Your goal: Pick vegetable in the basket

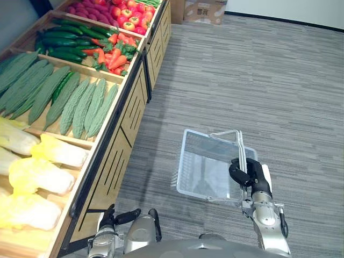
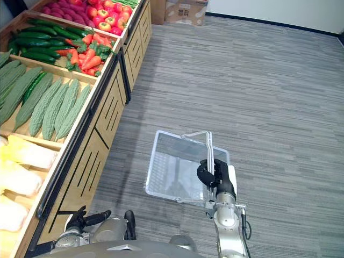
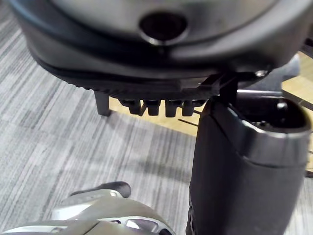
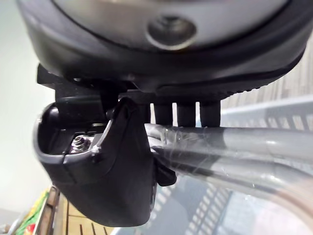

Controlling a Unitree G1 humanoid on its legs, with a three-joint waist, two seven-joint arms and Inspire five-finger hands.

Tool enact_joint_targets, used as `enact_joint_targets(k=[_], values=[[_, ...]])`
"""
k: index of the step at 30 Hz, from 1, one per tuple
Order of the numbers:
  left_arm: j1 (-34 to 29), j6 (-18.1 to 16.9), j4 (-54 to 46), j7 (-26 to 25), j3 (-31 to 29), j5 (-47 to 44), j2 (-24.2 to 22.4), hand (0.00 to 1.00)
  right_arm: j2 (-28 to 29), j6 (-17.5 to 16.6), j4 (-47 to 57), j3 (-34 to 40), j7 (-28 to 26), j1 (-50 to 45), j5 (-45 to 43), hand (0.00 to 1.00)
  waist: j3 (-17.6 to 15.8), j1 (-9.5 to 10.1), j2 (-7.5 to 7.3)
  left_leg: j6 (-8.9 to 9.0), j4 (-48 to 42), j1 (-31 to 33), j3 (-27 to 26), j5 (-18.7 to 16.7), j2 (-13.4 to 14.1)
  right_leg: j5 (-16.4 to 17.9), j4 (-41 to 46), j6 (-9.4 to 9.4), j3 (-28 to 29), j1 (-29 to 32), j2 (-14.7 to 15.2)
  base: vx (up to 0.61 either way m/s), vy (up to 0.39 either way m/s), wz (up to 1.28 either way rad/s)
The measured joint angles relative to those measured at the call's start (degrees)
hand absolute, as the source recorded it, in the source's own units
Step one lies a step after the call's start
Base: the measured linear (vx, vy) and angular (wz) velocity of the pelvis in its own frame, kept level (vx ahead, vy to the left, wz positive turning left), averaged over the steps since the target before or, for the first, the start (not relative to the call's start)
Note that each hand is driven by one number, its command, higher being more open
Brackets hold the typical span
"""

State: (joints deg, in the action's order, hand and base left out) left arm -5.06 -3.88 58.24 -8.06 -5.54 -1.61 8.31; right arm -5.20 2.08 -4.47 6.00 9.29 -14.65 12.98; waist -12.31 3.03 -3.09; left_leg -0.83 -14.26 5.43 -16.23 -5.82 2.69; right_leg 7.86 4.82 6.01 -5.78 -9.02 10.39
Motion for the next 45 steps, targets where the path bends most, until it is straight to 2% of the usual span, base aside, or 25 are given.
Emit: enact_joint_targets(k=[8,11,14,15,16,17,18,19,20,21,24,25,27,28,31,33,34,36,37,38,39,40,43,44,45], values=[[-0.3,-0.1,-0.1,-0.1,0.0,-0.3,0.5,1.00,0.1,0.0,-1.6,-4.9,0.0,1.1,0.0,0.00,1.1,0.78,-0.77,0.42,2.0,0.8,-2.6,-0.8,-0.3,0.0,2.8,0.25,2.6,4.2,1.0,-0.02,0.043,-0.19],[-0.9,-0.3,-0.8,-0.1,0.0,-0.8,0.5,1.00,0.0,0.1,-2.2,-6.7,-0.1,1.1,0.1,0.00,1.2,1.52,-0.88,-0.45,1.3,1.0,-1.7,-1.9,-0.4,0.0,7.4,0.25,1.6,5.8,1.2,0.01,0.089,0.19],[-2.4,-1.0,-1.7,-0.1,0.0,-0.8,0.5,1.00,-0.6,0.1,-2.7,-7.1,-0.3,1.2,0.2,0.00,1.1,1.39,-1.23,-1.53,1.6,0.0,1.2,-2.6,-2.1,0.0,19.3,0.25,-1.1,9.2,2.8,0.06,0.106,0.55],[-2.9,-1.0,-1.7,-0.1,0.0,-0.9,0.7,1.00,-0.7,0.1,-2.7,-7.1,-0.3,1.3,0.2,0.00,1.3,1.36,-1.86,-2.23,1.4,-0.9,2.7,-3.0,-3.5,-0.3,26.4,0.55,-2.0,11.0,4.4,0.13,0.104,0.84],[-3.7,-1.0,-2.1,-0.1,0.0,-1.0,1.0,1.00,-0.8,0.1,-2.7,-7.1,-0.2,1.5,0.2,0.00,1.8,1.24,-2.59,-2.92,0.5,-1.2,4.8,-3.6,-4.8,-2.2,33.1,0.68,-1.8,12.8,5.9,0.17,0.120,0.97],[-3.9,-1.0,-2.2,-0.1,0.1,-1.0,1.1,1.00,-0.9,0.1,-2.7,-7.1,-0.1,1.5,0.2,0.00,1.8,1.09,-2.66,-3.43,-0.4,-1.4,6.3,-3.8,-5.3,-3.8,35.9,0.05,-1.8,13.3,6.2,0.21,0.089,1.20],[-4.1,-1.0,-2.2,-0.1,0.1,-1.0,1.1,1.00,-1.1,0.1,-2.7,-6.9,-0.1,1.6,0.2,0.00,1.8,0.80,-2.55,-4.33,-2.3,-1.8,9.4,-4.5,-5.8,-8.4,40.6,-1.26,-1.8,14.1,6.2,0.19,0.058,1.15],[-4.2,-0.9,-2.2,-0.1,0.1,-1.0,1.1,1.00,-1.2,0.1,-2.7,-6.7,0.0,1.6,0.2,0.00,1.7,0.30,-2.40,-4.75,-3.0,-2.0,11.2,-4.8,-6.0,-10.4,43.1,-1.78,-1.8,14.6,6.2,0.24,0.047,1.49],[-4.3,-0.8,-1.9,-0.1,0.1,-1.0,1.1,1.00,-1.2,0.0,-2.7,-7.1,-0.1,1.8,0.2,0.00,1.7,-0.33,-2.29,-5.40,-4.2,-2.1,14.2,-5.5,-6.4,-7.1,48.5,-3.26,-1.6,16.1,6.1,0.21,0.022,1.37],[-4.3,-0.7,-1.5,0.0,0.0,-0.8,1.3,1.00,-1.2,0.0,-2.6,-7.9,-0.2,2.4,0.2,0.00,1.8,-0.09,-2.47,-5.52,-4.6,-2.6,16.4,-5.7,-6.5,-2.7,51.6,-3.86,-2.1,17.6,5.1,0.20,0.011,1.21],[-4.4,0.0,0.4,0.0,-2.1,-0.8,1.2,1.00,-1.2,-0.6,-2.6,-9.9,-0.9,4.1,0.1,0.00,1.6,-0.05,-2.09,-5.38,-4.7,-5.0,20.8,-6.2,-6.4,3.0,48.9,-4.37,-4.3,19.2,3.5,0.16,-0.023,0.87],[-4.4,0.2,0.9,0.0,-2.3,-0.7,1.2,1.00,-1.1,-0.8,-2.6,-10.1,-1.3,4.5,0.1,0.00,1.6,-0.06,-2.02,-5.29,-4.9,-5.4,21.7,-6.5,-6.2,3.6,47.0,-4.70,-4.4,19.3,3.1,0.14,-0.083,0.71],[-4.4,0.3,2.0,0.0,-2.3,-0.7,1.2,1.00,-1.2,-1.3,-2.6,-11.0,-1.8,6.0,0.0,0.00,1.2,0.18,-1.02,-4.62,-7.2,-5.6,23.9,-8.5,-4.8,4.0,36.9,-5.07,-3.0,19.6,0.6,0.11,-0.107,0.49],[-4.5,0.3,2.5,-0.1,-2.3,-0.7,1.5,1.00,-1.1,-1.3,-2.9,-12.4,-2.6,7.2,0.0,0.00,0.6,1.28,-0.16,-3.85,-9.6,-5.4,24.6,-10.6,-3.2,3.6,29.5,-4.52,-0.1,20.5,-1.7,0.08,-0.120,0.19],[-4.6,0.2,3.0,-0.2,-3.8,-0.7,1.8,1.00,-1.2,-1.3,-2.9,-14.0,-3.8,7.4,0.2,0.00,0.5,1.69,-0.04,-2.50,-12.5,-5.0,26.9,-13.5,-1.8,2.0,20.2,-2.12,6.2,21.9,-4.0,0.09,-0.193,0.32],[-4.4,0.2,3.8,-0.6,-4.5,-0.7,1.7,1.00,-1.7,-1.2,-2.9,-14.5,-3.9,7.3,0.1,0.00,0.2,1.17,-0.84,-0.85,-14.6,-4.8,30.5,-15.6,-2.1,0.6,14.4,-0.25,13.5,22.6,-4.8,0.12,-0.302,0.70],[-4.3,0.2,3.7,-0.5,-4.5,-0.7,1.7,1.00,-1.9,-1.2,-2.9,-14.5,-4.0,7.2,0.1,0.00,0.3,1.00,-0.99,-0.34,-15.0,-4.7,31.6,-16.2,-2.2,0.4,13.6,-0.03,15.0,22.5,-4.8,0.14,-0.365,1.00],[-4.2,-0.1,2.9,-0.5,-4.8,-0.5,2.0,1.00,-2.0,-1.2,-2.7,-14.5,-4.0,6.9,0.0,0.00,0.6,-0.32,-2.40,1.70,-16.7,-3.4,36.8,-17.8,-4.1,0.3,13.1,0.13,20.0,21.3,-4.6,0.15,-0.418,1.45],[-3.2,-0.7,2.3,-0.5,-4.8,-0.5,2.5,1.00,-2.8,-1.2,-2.4,-14.2,-3.9,6.6,-0.1,0.00,0.8,-1.08,-3.67,3.80,-18.3,-2.2,42.3,-19.3,-5.5,-1.4,15.4,4.13,21.2,20.6,-4.8,0.16,-0.449,1.75],[-2.6,-0.7,2.3,-0.4,-4.7,-0.5,1.9,1.00,-3.8,-1.2,-2.4,-14.0,-3.9,6.6,-0.2,0.00,0.6,-1.23,-2.39,4.58,-18.5,-1.8,44.6,-19.6,-5.2,0.0,17.4,4.06,18.7,20.7,-5.2,0.19,-0.538,1.94],[-1.9,-1.0,2.2,-0.2,-4.6,-0.5,0.8,1.00,-5.6,-1.2,-2.4,-14.1,-3.9,6.7,-0.2,0.00,0.5,-0.65,-0.49,6.05,-17.4,-1.8,47.9,-19.4,-3.6,1.5,19.4,3.01,15.4,21.0,-6.2,0.10,-0.437,1.22],[-2.0,-1.0,2.3,-0.2,-4.7,-0.5,0.2,1.00,-6.5,-1.2,-2.2,-14.1,-3.9,7.2,-0.2,0.00,0.5,0.38,0.38,7.51,-15.0,-1.9,49.5,-18.3,-2.0,2.5,21.5,2.46,13.3,21.8,-6.8,0.09,-0.433,1.08],[-2.4,-0.9,2.3,-0.6,-6.4,-0.7,0.0,1.00,-6.9,-1.2,-2.1,-14.5,-3.9,9.1,-0.2,0.00,0.5,0.51,0.41,9.33,-10.3,-1.9,52.0,-15.3,0.4,4.2,23.6,0.69,9.4,22.6,-7.1,0.04,-0.348,0.65],[-2.6,-1.0,2.3,-1.1,-7.8,-0.8,-0.1,1.00,-7.2,-1.2,-1.9,-14.7,-4.0,9.4,-0.2,0.00,0.5,1.02,0.28,10.15,-7.8,-1.9,52.4,-13.4,2.4,4.8,23.8,-0.37,7.5,22.8,-7.8,0.03,-0.355,0.56],[-2.7,-1.0,2.3,-1.3,-8.7,-0.9,-0.3,1.00,-7.8,-1.2,-1.8,-15.3,-4.0,9.5,-0.2,0.00,0.6,1.33,0.09,10.59,-6.5,-1.9,52.5,-12.4,3.2,5.1,24.1,-0.87,6.8,23.0,-8.1,0.01,-0.200,0.45]])
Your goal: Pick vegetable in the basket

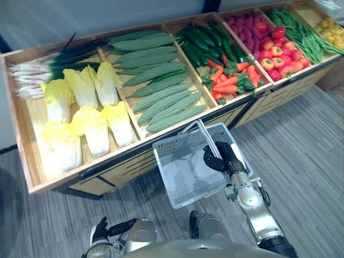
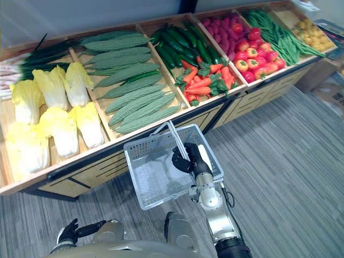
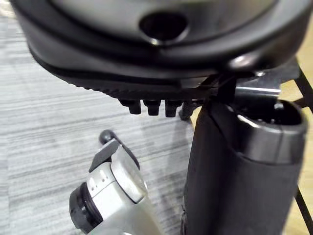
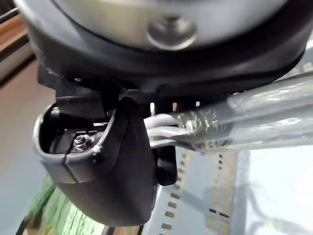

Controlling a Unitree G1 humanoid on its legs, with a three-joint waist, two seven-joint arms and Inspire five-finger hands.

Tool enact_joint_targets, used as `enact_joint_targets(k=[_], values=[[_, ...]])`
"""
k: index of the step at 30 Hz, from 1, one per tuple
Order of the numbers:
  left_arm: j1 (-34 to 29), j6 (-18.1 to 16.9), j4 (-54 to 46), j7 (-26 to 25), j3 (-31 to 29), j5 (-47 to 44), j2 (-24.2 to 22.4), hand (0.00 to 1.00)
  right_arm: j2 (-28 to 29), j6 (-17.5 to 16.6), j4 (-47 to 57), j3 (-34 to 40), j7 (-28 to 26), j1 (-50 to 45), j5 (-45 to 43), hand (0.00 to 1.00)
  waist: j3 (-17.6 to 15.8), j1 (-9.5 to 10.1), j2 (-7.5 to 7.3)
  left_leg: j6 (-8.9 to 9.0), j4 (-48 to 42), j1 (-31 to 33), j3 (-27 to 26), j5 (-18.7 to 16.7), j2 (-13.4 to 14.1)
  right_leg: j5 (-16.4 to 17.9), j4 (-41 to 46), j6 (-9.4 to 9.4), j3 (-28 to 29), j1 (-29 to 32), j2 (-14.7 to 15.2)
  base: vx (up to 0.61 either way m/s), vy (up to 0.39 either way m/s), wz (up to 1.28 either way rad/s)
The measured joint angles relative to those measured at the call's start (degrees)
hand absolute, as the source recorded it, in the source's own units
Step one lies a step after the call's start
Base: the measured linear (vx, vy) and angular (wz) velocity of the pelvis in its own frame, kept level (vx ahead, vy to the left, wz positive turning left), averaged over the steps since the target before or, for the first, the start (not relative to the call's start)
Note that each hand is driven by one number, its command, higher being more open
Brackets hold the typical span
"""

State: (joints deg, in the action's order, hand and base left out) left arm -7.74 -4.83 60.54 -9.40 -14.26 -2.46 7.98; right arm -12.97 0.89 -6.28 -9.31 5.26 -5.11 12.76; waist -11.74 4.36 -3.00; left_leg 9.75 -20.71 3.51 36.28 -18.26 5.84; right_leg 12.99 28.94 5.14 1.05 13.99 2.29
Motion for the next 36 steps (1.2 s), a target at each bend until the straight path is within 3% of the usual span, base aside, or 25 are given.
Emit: enact_joint_targets(k=[4,7,8,9,11,12,14,15,19,24,30,36], values=[[-1.4,0.0,0.0,-0.6,-2.4,-0.2,-0.6,1.00,-0.6,0.0,0.1,-2.3,-1.4,0.3,-0.1,0.00,0.7,-0.13,-1.12,-0.11,3.7,0.4,-0.4,4.6,1.7,0.9,-0.1,-1.11,-2.8,0.0,0.0,0.02,-0.199,0.40],[-1.4,-0.3,-0.4,-1.0,-2.5,-2.4,-0.6,1.00,-0.6,0.0,0.1,-2.3,-2.2,-0.2,-0.2,0.00,1.2,-1.04,-1.99,-0.44,5.6,2.7,-6.8,9.9,2.1,0.9,-1.0,-2.15,-7.1,-0.8,1.9,0.04,-0.129,0.80],[-1.3,-0.3,-0.5,-1.1,-2.5,-2.5,-0.7,1.00,-0.4,0.0,0.1,-1.7,-2.1,-1.4,-0.2,0.00,1.3,-2.03,-2.10,-1.03,7.5,3.1,-13.1,12.8,3.0,0.4,-2.8,-2.84,-10.3,-2.8,3.0,0.06,-0.111,1.41],[-1.3,-0.4,-0.5,-1.4,-2.5,-2.8,-0.7,1.00,0.2,0.0,0.1,-0.3,-2.1,-3.2,-0.2,0.00,1.6,-2.99,-2.20,-2.71,10.4,2.9,-22.3,15.1,4.5,-0.3,-5.1,-3.37,-14.2,-5.0,4.1,0.06,-0.098,1.50],[-1.0,-0.2,-0.4,-2.1,-2.5,-4.1,-0.5,1.00,1.0,0.0,0.1,2.0,-2.1,-5.0,-0.2,0.00,1.9,-3.97,-1.79,-4.19,11.2,2.9,-37.4,15.3,6.4,-0.6,-7.0,-3.47,-18.2,-6.9,4.7,0.03,-0.047,1.18],[-1.1,0.0,-0.3,-2.3,-2.4,-4.3,0.0,1.00,2.3,0.0,0.0,4.1,-2.0,-6.5,-0.2,0.00,1.9,-3.90,-1.89,-4.14,13.5,1.9,-44.3,18.1,8.0,-1.0,-7.7,-2.94,-19.6,-7.7,5.0,0.02,-0.011,0.78],[-1.9,0.3,0.1,-2.2,-2.3,-4.3,0.0,1.00,2.9,0.0,-0.1,5.1,-1.8,-7.5,-0.1,0.00,2.0,-3.71,-1.71,-1.21,17.2,-0.4,-45.8,20.8,7.3,-1.4,-8.0,-2.23,-19.3,-8.5,5.4,0.01,0.070,0.24],[-1.9,0.8,0.4,-2.0,-2.2,-4.1,0.1,1.00,3.4,0.0,-0.1,5.6,-1.6,-8.4,-0.1,0.00,2.3,-3.98,-1.63,-1.06,19.2,-1.3,-45.8,21.8,6.4,-2.0,-8.6,-1.38,-18.8,-9.1,5.6,-0.01,0.123,0.08],[-0.7,1.0,-0.1,-1.4,-1.8,-3.9,0.9,1.00,6.3,0.0,-0.1,5.9,-0.9,-10.5,0.0,0.00,3.6,-4.53,-0.85,-1.93,24.2,-3.8,-47.5,24.0,4.7,-5.0,-13.0,-0.07,-16.2,-10.2,5.7,-0.02,0.134,-0.10],[1.7,0.8,-5.7,-2.7,-3.6,-4.9,1.8,1.00,6.9,0.0,-0.2,6.2,-0.6,-12.6,0.0,0.00,4.5,-4.76,0.58,-2.20,25.7,-5.4,-49.1,24.5,3.8,-5.7,-13.5,0.36,-14.6,-10.3,6.3,-0.04,0.067,-0.15],[3.7,-2.3,-23.2,-8.2,-10.3,-10.0,4.8,1.00,7.0,0.0,-0.7,10.9,-0.1,-14.3,0.2,0.00,5.4,-4.87,2.97,-2.01,25.7,-5.2,-49.9,24.4,3.8,-5.9,-13.2,0.41,-13.1,-8.9,6.3,0.00,0.013,-0.12],[5.7,-4.0,-40.0,-12.8,-16.1,-11.4,6.5,1.00,7.1,0.0,-0.9,20.1,2.1,-14.0,0.2,0.00,6.0,-4.82,3.15,-1.98,25.5,-6.0,-50.3,24.3,3.5,-5.9,-12.9,0.39,-12.1,-9.2,6.1,0.04,-0.005,-0.05]])
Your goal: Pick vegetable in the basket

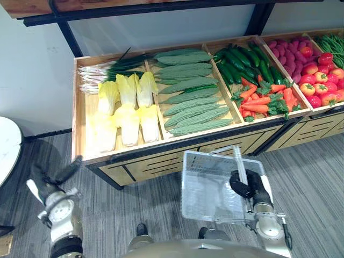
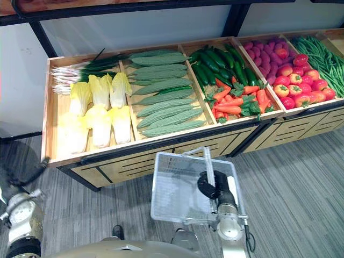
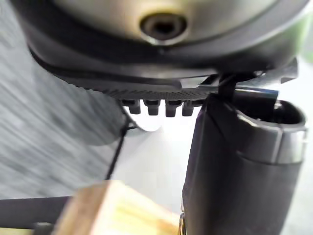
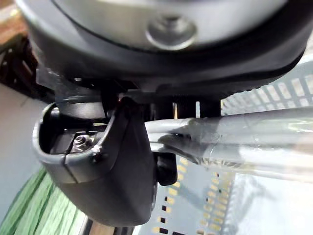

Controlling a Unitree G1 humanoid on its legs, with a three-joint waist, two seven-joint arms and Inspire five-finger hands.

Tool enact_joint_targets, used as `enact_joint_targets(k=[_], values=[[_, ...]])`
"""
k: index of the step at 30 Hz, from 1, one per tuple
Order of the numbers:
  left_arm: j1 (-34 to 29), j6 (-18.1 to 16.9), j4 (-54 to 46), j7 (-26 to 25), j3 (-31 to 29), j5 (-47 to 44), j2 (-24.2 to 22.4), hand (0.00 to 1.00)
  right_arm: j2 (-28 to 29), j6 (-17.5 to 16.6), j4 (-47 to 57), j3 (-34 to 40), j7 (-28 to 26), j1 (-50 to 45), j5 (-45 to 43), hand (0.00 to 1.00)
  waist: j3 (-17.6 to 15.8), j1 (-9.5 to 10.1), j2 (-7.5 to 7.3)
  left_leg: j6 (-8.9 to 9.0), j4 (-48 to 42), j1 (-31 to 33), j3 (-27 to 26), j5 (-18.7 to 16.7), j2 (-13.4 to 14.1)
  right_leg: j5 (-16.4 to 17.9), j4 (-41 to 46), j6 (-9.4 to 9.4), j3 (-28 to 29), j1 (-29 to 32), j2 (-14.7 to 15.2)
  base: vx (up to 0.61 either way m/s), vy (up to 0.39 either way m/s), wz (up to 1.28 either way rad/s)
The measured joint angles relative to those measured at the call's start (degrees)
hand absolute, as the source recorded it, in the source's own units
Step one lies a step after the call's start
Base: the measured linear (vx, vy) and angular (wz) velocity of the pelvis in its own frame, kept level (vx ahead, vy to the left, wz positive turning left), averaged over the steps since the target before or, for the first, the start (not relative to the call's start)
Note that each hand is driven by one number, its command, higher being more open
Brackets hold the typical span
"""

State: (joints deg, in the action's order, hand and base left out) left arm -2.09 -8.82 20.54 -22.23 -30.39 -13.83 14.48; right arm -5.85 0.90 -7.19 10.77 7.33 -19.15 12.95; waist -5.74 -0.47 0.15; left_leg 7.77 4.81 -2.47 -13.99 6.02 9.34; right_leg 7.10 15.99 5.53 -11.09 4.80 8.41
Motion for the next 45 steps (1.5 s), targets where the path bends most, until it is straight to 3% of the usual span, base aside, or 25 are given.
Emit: enact_joint_targets(k=[4,9,14,18,24,33,45], values=[[0.6,-0.3,-13.4,-1.5,-2.7,0.6,1.0,1.00,0.0,0.0,0.4,4.2,0.7,0.0,0.0,0.00,0.2,-0.18,0.17,-0.07,0.0,-0.2,0.0,-0.1,-0.1,0.0,-0.1,0.00,0.0,-0.3,0.0,0.00,0.000,0.00],[2.7,-3.5,-25.8,-4.3,-7.3,0.8,7.6,1.00,0.0,0.0,0.4,5.7,0.6,-0.4,0.0,0.00,1.2,-1.10,1.45,-0.24,0.0,-0.1,0.0,-0.2,-0.1,0.0,-0.2,0.04,0.1,-0.4,0.0,0.00,0.000,0.00],[9.0,-5.2,-24.0,-3.3,-5.5,0.2,17.0,1.00,0.0,1.0,0.4,5.9,0.0,-0.7,-0.1,0.00,2.2,-0.92,3.06,-0.35,0.0,0.0,0.2,-0.1,-0.1,0.0,0.0,0.04,-0.1,-0.3,0.0,0.00,-0.001,0.02],[15.7,-6.0,-17.1,1.0,1.9,-1.7,23.1,1.00,0.0,1.2,1.7,4.6,-1.7,-0.8,-0.1,0.00,2.4,-1.28,3.30,-0.47,0.1,0.1,0.4,0.0,-0.3,0.0,0.4,0.05,-0.2,-0.1,0.2,-0.01,0.001,0.02],[16.4,-4.7,-9.6,6.6,9.2,-5.6,23.1,1.00,0.0,1.2,3.7,2.2,-2.9,-0.8,-0.1,0.00,2.5,-2.14,2.59,-0.76,0.0,1.0,0.4,0.4,-0.6,0.0,0.9,0.07,0.1,1.2,0.5,0.00,0.000,0.00],[20.7,-2.0,6.1,9.2,16.8,-11.3,23.1,1.00,-0.1,1.2,3.7,-2.3,-3.7,-1.0,-0.1,0.00,2.2,-2.94,0.36,-0.65,0.0,2.1,0.2,0.7,-0.7,0.1,2.1,-0.04,1.2,3.0,0.6,0.00,0.000,-0.01],[22.4,-0.7,11.7,10.9,19.0,-11.0,21.4,1.00,-0.7,1.2,3.7,-2.5,-3.8,-1.4,0.0,0.00,0.1,-4.09,-0.84,-0.54,0.3,2.0,-0.5,0.7,-0.7,0.0,1.9,-0.03,2.6,3.4,0.3,-0.01,0.000,-0.02]])
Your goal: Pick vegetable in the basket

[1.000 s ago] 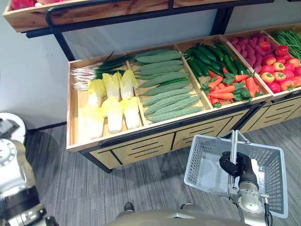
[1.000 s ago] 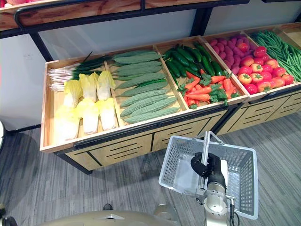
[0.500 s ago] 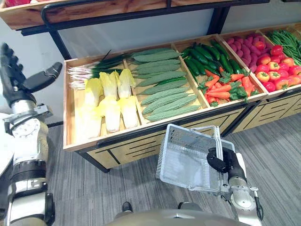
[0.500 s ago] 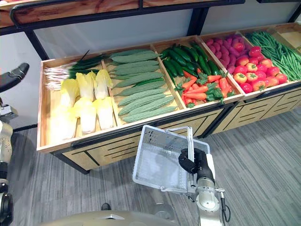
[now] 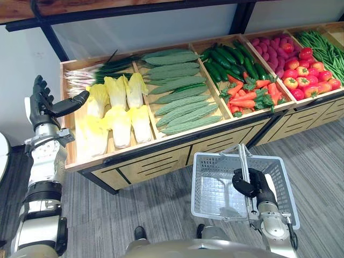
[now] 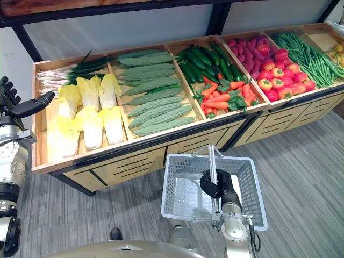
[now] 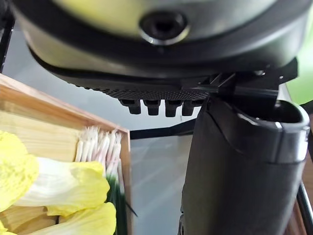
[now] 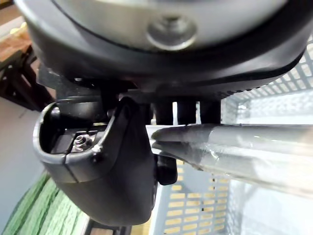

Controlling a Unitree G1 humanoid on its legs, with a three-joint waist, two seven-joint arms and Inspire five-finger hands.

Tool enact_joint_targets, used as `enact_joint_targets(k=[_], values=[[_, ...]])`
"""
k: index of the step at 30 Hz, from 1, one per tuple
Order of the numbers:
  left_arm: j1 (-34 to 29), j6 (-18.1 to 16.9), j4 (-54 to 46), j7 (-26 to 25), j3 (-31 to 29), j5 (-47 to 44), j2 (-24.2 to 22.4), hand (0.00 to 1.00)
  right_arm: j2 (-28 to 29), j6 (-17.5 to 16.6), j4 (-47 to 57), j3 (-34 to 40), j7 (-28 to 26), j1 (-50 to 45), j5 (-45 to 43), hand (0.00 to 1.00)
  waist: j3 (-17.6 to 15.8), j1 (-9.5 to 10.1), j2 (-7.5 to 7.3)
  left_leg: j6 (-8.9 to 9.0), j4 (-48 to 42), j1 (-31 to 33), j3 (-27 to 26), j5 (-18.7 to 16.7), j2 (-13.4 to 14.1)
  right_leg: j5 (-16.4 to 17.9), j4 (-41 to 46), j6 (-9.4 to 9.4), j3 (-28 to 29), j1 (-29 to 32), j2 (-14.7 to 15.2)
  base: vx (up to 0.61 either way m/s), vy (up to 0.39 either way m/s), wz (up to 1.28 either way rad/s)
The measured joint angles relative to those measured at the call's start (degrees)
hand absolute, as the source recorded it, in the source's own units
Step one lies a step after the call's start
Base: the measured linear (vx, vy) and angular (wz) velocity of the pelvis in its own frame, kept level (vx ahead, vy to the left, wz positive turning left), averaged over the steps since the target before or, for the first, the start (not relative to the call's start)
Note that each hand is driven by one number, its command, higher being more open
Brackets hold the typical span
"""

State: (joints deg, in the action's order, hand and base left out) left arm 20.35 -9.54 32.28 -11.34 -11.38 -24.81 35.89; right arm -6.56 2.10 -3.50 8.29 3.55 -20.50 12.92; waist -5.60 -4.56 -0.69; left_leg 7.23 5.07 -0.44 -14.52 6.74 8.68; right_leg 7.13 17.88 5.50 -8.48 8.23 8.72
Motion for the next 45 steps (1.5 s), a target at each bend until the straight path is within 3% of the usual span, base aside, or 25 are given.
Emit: enact_joint_targets(k=[9,24,38,45], values=[[0.1,1.7,4.2,-0.2,0.5,0.5,-5.3,1.00,0.0,0.0,0.1,-1.4,0.0,0.2,0.1,0.00,-1.9,-0.25,-0.17,0.03,-0.2,0.3,-1.2,0.0,0.1,-1.2,-1.2,-0.20,1.2,0.6,-0.4,0.02,0.003,-0.06],[-1.1,2.3,5.4,-3.6,-2.5,2.9,-8.8,1.00,0.0,0.0,0.4,-3.3,0.0,-0.1,0.3,0.00,-3.9,0.04,0.79,0.07,-0.2,0.2,-1.2,-0.1,0.3,-2.0,-3.0,0.06,1.2,-0.3,-0.9,0.00,0.000,0.00],[-3.0,2.3,2.6,-6.1,-5.9,5.1,-8.9,1.00,0.0,-0.1,0.5,-3.0,0.8,0.0,0.3,0.00,-5.6,1.13,1.04,0.07,-0.2,0.8,-1.1,-0.2,0.3,-2.0,-3.0,0.07,1.1,0.0,-0.9,0.00,0.000,0.00],[-4.5,2.3,3.1,-5.9,-5.8,5.2,-8.9,1.00,0.0,-0.1,0.5,-3.3,0.8,0.7,0.3,0.00,-7.0,1.19,0.46,0.03,-0.2,1.5,-1.2,-0.2,0.3,-2.0,-2.8,0.06,1.3,0.9,-0.9,0.00,0.000,0.00]])
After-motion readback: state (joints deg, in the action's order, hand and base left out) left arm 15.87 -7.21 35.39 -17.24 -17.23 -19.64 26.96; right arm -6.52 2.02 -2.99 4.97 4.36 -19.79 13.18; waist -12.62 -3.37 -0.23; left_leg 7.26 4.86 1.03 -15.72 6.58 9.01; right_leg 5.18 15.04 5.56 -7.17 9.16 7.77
